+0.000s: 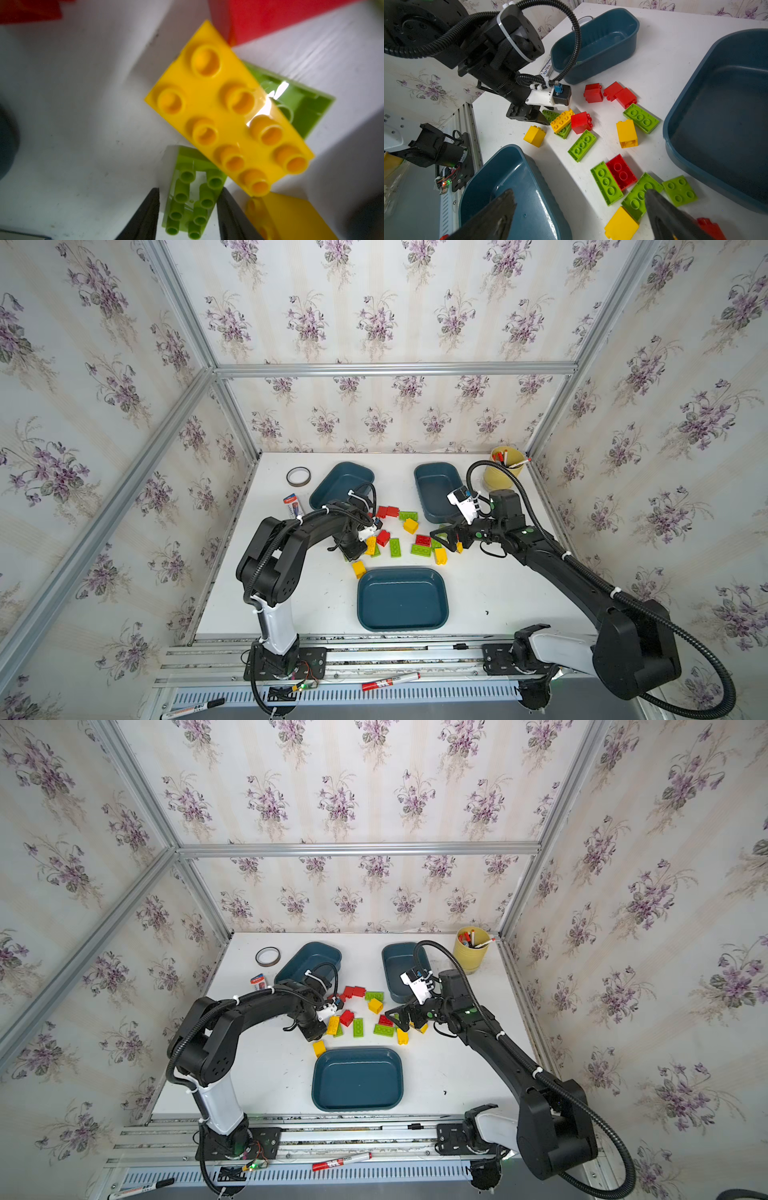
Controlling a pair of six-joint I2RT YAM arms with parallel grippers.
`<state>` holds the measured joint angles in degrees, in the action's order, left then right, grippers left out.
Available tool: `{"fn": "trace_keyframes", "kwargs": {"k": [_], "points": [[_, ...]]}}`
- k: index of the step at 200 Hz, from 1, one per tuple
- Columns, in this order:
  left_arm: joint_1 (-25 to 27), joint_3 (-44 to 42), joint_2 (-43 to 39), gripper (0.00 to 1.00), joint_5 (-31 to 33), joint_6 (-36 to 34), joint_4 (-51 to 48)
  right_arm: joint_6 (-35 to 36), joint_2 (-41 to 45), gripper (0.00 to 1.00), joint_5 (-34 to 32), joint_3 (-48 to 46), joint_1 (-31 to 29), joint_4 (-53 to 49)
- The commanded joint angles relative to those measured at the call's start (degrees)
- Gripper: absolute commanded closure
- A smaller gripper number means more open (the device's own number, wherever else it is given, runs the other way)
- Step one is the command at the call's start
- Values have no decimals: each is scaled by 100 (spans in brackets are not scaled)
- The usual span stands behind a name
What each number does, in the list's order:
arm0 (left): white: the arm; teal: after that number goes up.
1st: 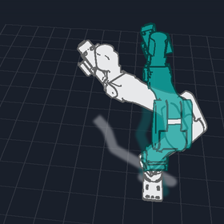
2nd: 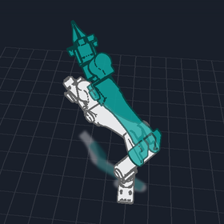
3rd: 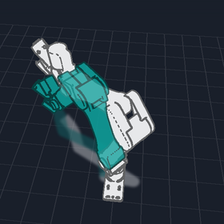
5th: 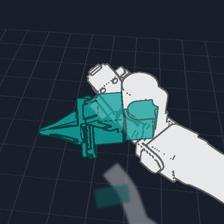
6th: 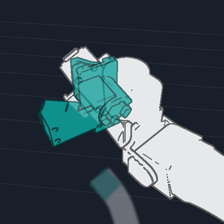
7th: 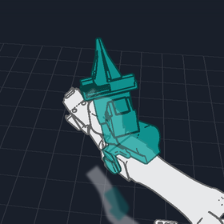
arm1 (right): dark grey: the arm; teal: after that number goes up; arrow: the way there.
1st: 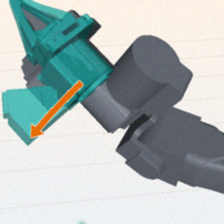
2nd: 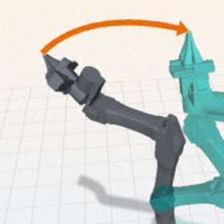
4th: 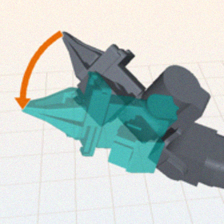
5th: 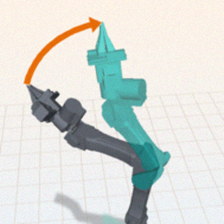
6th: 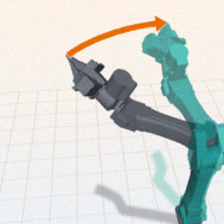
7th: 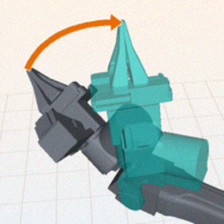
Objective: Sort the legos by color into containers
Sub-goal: 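Lower the left gripper onto a lime-green 2x4 brick and grasp it, then lift the lime-green brick and drop it into the same teal bin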
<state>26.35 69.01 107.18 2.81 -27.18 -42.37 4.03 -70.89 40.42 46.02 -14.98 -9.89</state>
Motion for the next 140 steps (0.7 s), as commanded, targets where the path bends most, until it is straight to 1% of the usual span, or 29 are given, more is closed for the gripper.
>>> {"fn": "trace_keyframes", "kwargs": {"k": [1, 35, 62, 97, 140], "points": [[28, 149, 98, 55, 51, -178, -303, -34, 14, 0, 133, 56, -5, 40], [28, 277, 194, 65, 62, -151, -386, -43, 32, 0, 132, 97, -5, 21], [24, 330, 229, 70, 77, -36, -387, -43, 15, 0, 151, 117, -5, 13], [28, 401, -9, 71, -37, 126, -492, -58, 13, 0, 163, 121, -5, 30], [-23, 917, -674, 70, -480, 577, -1100, -264, -44, 0, 254, 155, -5, 285]]}}
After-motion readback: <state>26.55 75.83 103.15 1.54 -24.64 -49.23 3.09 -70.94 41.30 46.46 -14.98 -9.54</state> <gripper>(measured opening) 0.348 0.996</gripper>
